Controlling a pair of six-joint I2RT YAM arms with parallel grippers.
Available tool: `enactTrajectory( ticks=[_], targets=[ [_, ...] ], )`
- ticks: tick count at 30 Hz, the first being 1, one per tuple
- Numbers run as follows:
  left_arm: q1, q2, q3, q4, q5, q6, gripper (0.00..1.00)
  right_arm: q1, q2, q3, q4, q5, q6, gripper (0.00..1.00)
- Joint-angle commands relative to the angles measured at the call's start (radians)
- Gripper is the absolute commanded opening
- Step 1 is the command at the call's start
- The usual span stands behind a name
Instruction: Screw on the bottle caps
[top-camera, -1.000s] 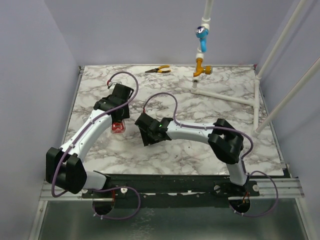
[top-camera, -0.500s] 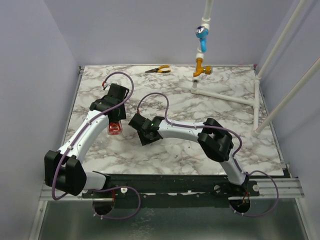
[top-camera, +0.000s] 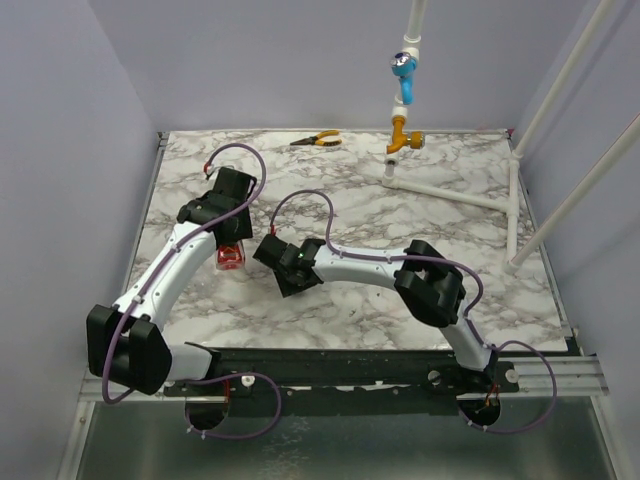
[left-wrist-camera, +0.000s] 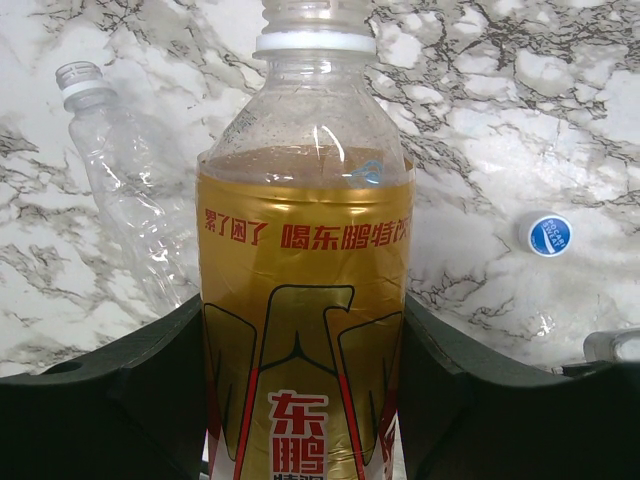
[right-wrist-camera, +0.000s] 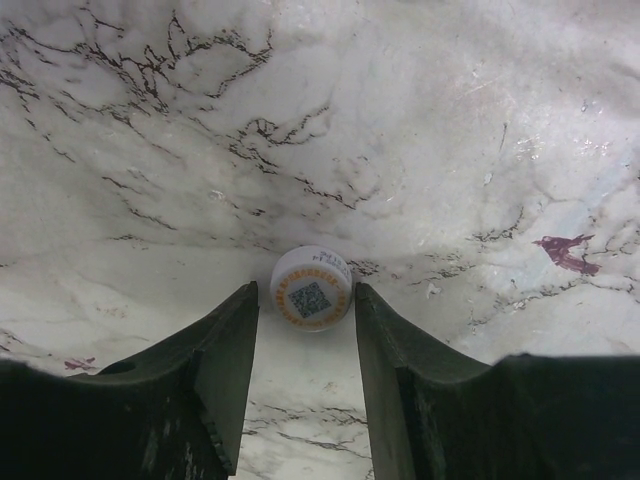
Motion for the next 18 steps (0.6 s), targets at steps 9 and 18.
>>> enactTrajectory(
  ticks=[9, 18],
  targets=[
    [0.005, -0.044, -0.019, 0.0, 0.066, -0.001, 0.56, 0.001, -0.06, -0.088, -0.025, 0.038, 0.026, 0.28],
    [-0.269, 0.077, 0.003, 0.065, 0.167, 0.043, 0.56, -0.166, -0.448, -0.426, 0.003, 0.029, 0.084, 0.28]
  ],
)
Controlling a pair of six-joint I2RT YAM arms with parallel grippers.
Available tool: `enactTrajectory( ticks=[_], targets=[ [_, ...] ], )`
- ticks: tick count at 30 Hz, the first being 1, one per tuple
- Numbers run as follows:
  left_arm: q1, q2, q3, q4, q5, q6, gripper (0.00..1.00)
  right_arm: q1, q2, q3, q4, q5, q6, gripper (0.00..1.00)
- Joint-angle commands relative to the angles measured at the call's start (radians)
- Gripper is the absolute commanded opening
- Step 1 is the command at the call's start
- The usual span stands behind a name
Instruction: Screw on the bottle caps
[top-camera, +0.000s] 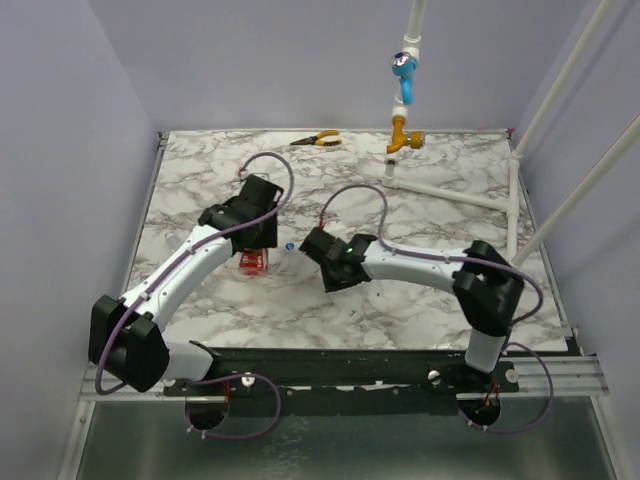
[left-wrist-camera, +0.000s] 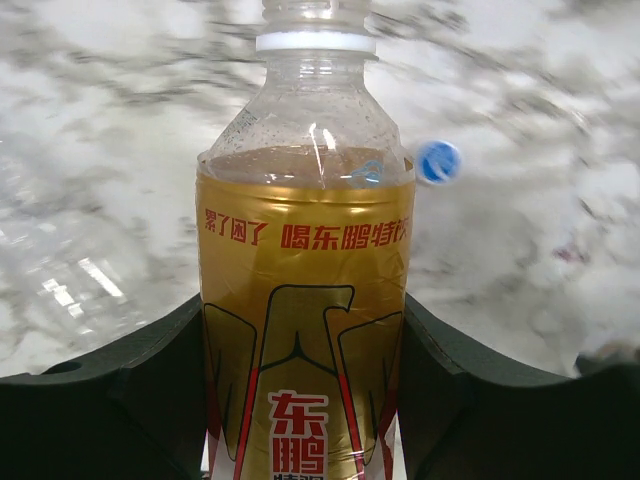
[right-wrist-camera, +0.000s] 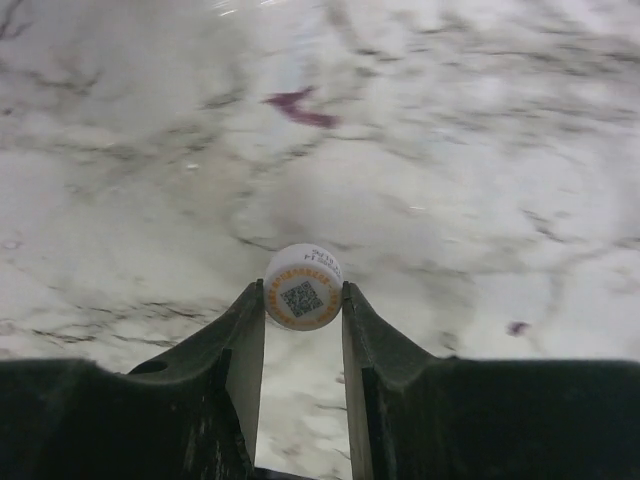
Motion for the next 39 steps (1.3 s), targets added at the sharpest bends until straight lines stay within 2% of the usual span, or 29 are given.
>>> enactTrajectory(
  ticks=[1, 5, 8, 14, 16, 19, 22, 24, 28, 34, 36, 39],
  targets=[
    [-0.236, 0.117, 0.023, 0.068, 0.089, 0.046, 0.56, -0.137, -0.24, -0.15, 0.006, 0.005, 0.045, 0.28],
    [-0.406, 0.264, 0.06, 0.131, 0.132, 0.146, 0.56, -0.293, -0.449, -0.285, 0.019, -0.037, 0.038, 0.28],
    [-0.486, 0.363, 0.074, 0.18, 0.178, 0.252, 0.56, -0.402, -0.554, -0.343, 0.017, -0.077, 0.02, 0.29],
    [-0.52, 0.493, 0.08, 0.268, 0.274, 0.346, 0.59, -0.496, -0.624, -0.372, 0.004, -0.12, -0.003, 0.29],
    [-0.52, 0.532, 0.092, 0.275, 0.277, 0.345, 0.65, -0.499, -0.626, -0.376, 0.005, -0.125, 0.001, 0.29],
    [-0.52, 0.551, 0.093, 0.292, 0.269, 0.336, 0.83, -0.5, -0.627, -0.382, 0.009, -0.134, 0.003, 0.29],
    [-0.511, 0.55, 0.093, 0.314, 0.259, 0.326, 0.93, -0.501, -0.631, -0.379, 0.006, -0.137, 0.005, 0.29],
    [-0.503, 0.551, 0.105, 0.321, 0.252, 0.311, 0.95, -0.502, -0.639, -0.377, 0.0, -0.131, 0.005, 0.29],
    [-0.503, 0.55, 0.121, 0.35, 0.198, 0.278, 0.94, -0.509, -0.645, -0.37, -0.01, -0.127, 0.002, 0.29],
    [-0.489, 0.526, 0.122, 0.382, 0.183, 0.275, 0.85, -0.521, -0.653, -0.377, -0.014, -0.13, -0.007, 0.29],
    [-0.485, 0.523, 0.129, 0.386, 0.199, 0.286, 0.79, -0.524, -0.656, -0.382, -0.01, -0.135, -0.009, 0.29],
    [-0.479, 0.531, 0.128, 0.387, 0.213, 0.293, 0.59, -0.526, -0.653, -0.382, -0.003, -0.158, -0.017, 0.29]
  ],
)
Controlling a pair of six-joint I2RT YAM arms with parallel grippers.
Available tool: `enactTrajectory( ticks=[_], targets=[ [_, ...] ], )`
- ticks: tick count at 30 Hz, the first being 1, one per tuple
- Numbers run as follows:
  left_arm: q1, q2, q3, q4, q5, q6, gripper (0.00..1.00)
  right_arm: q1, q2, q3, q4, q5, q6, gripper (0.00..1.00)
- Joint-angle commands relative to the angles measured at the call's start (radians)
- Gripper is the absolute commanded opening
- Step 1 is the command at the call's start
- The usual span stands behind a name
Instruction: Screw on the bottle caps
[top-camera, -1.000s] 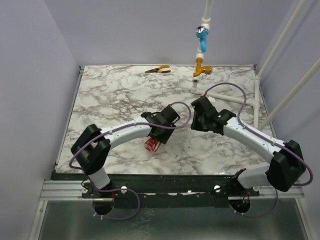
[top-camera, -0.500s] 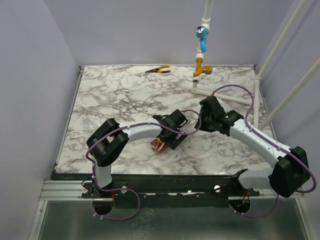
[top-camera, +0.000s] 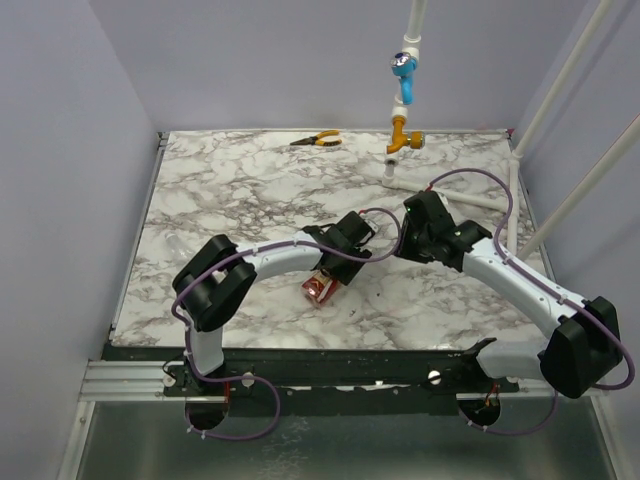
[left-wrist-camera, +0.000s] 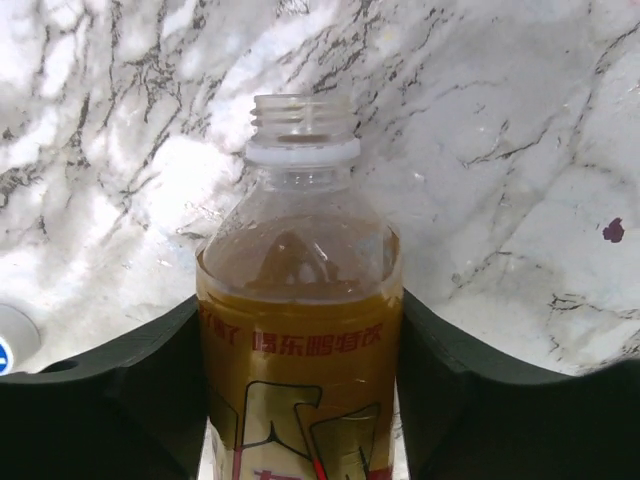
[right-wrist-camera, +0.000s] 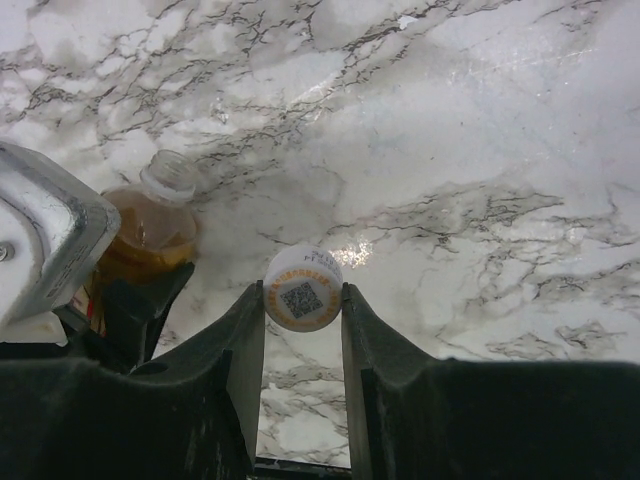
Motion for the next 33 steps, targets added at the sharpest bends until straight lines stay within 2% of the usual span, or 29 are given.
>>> enactTrajectory(
  ticks=[1, 2, 3, 5, 7, 12, 17, 23, 28, 33],
  targets=[
    [0.016, -0.014, 0.022, 0.039, 0.014, 0.01, 0.52, -0.007, -0.022, -0.005, -0.013, -0.044, -0.023, 0.29],
    [0.015, -0.021, 0.015, 0.043, 0.015, 0.011, 0.45, -0.009, -0.024, 0.001, -0.012, -0.056, -0.028, 0.29],
    [0.015, -0.041, 0.003, 0.059, 0.016, 0.008, 0.42, -0.009, -0.028, 0.009, -0.012, -0.071, -0.034, 0.29],
    [0.015, -0.108, -0.024, 0.097, 0.018, 0.001, 0.42, -0.008, -0.042, 0.033, -0.006, -0.117, -0.053, 0.29],
    [0.015, -0.196, -0.038, 0.124, 0.009, -0.005, 0.35, -0.008, -0.057, 0.061, 0.003, -0.178, -0.071, 0.29],
    [0.007, -0.404, -0.102, 0.191, 0.01, 0.002, 0.28, -0.008, -0.081, 0.162, 0.002, -0.337, -0.108, 0.29],
    [-0.005, -0.569, -0.239, 0.268, 0.022, 0.045, 0.28, -0.009, -0.089, 0.278, -0.028, -0.407, -0.121, 0.29],
    [-0.009, -0.727, -0.432, 0.434, 0.112, 0.198, 0.26, -0.009, -0.094, 0.375, -0.064, -0.467, -0.127, 0.29],
    [-0.009, -0.86, -0.571, 0.619, 0.206, 0.312, 0.28, -0.008, -0.067, 0.37, -0.068, -0.641, -0.163, 0.29],
    [-0.009, -0.933, -0.635, 0.681, 0.283, 0.39, 0.27, -0.008, -0.06, 0.34, -0.053, -0.791, -0.175, 0.29]
  ],
)
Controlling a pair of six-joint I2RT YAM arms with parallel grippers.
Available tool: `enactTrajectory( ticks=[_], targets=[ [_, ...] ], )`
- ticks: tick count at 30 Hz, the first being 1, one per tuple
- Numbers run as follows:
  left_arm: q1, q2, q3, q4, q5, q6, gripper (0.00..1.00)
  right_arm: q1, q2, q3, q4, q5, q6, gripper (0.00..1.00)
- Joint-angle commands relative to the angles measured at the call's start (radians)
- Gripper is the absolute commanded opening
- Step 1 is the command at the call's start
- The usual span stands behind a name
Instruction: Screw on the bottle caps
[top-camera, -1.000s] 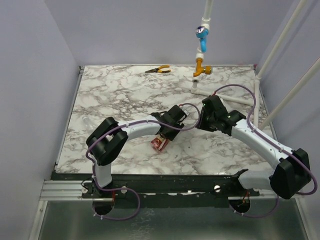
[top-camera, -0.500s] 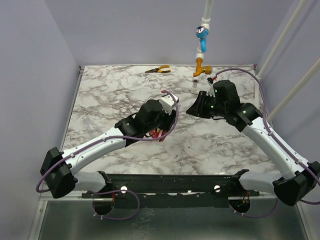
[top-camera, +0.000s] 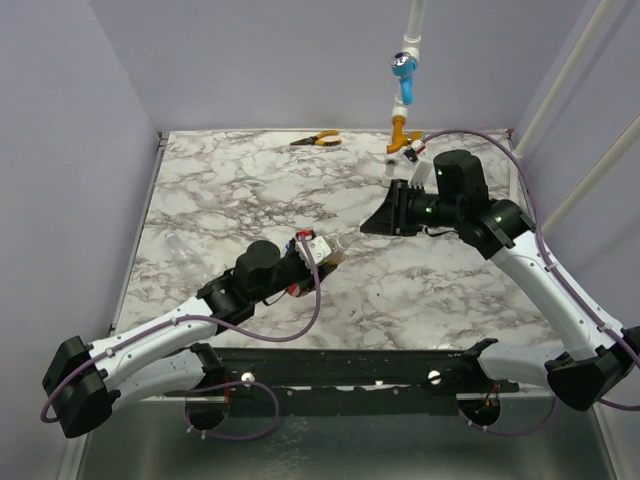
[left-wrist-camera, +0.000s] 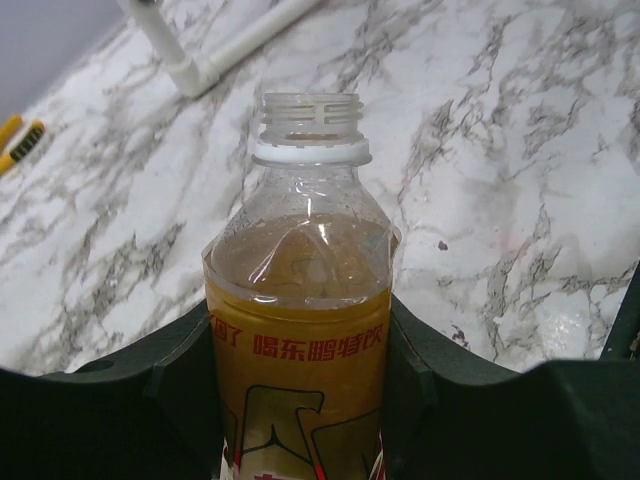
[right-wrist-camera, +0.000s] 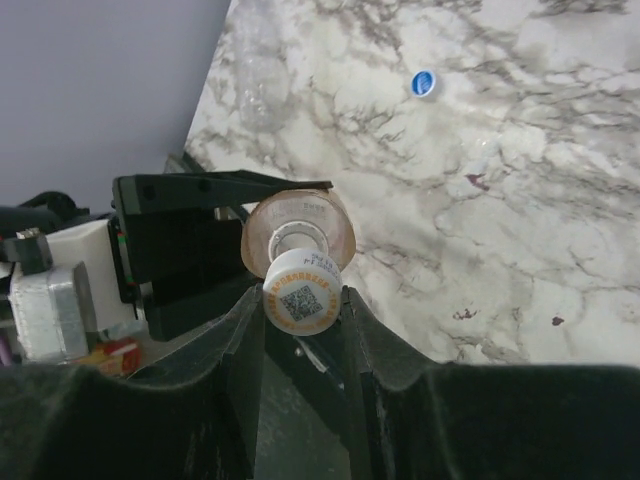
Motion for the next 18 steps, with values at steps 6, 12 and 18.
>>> enactTrajectory(
  ticks=[6, 12, 18],
  targets=[
    [-0.006, -0.066, -0.042, 0.16, 0.156, 0.129, 0.25, -0.004, 0.023, -0.04, 0.009, -0.291, -0.031, 0.28],
    [-0.007, -0.075, -0.051, 0.177, 0.18, 0.123, 0.24, -0.005, 0.031, -0.07, 0.018, -0.317, -0.022, 0.28],
    [-0.008, -0.067, -0.052, 0.178, 0.196, 0.125, 0.24, -0.003, 0.047, -0.059, 0.007, -0.314, -0.021, 0.28]
  ],
)
